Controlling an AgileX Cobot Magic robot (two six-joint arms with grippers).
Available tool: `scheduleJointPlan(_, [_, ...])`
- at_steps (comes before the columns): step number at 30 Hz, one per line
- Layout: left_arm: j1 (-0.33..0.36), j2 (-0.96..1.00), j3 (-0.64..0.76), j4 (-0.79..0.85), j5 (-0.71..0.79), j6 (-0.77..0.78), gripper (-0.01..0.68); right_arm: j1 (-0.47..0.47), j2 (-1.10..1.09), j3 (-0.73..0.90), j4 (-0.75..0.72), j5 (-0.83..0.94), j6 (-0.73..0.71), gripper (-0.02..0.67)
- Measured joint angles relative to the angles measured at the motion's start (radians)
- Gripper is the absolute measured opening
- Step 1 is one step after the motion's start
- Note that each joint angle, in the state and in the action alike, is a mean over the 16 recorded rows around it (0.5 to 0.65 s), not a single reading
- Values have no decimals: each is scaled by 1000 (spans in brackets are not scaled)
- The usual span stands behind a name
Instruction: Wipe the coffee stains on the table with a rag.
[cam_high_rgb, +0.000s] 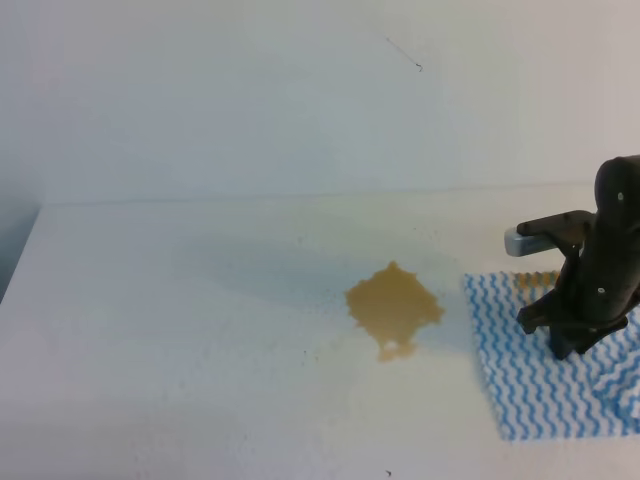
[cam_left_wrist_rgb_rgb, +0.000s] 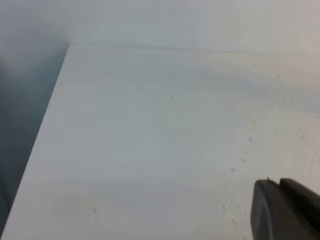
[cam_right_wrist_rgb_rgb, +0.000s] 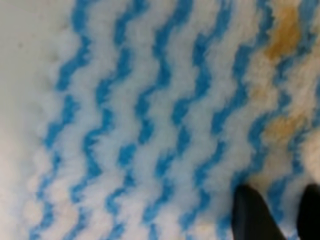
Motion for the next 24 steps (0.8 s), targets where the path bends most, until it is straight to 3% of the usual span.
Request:
scheduleJointPlan(14, [-1,7,-3,0,0,0,-4,0,32,-35,7,-40,-1,50])
scheduleJointPlan(24, [0,5,-3,0,0,-2,-4,13,79,-169,73,-88,-3,8])
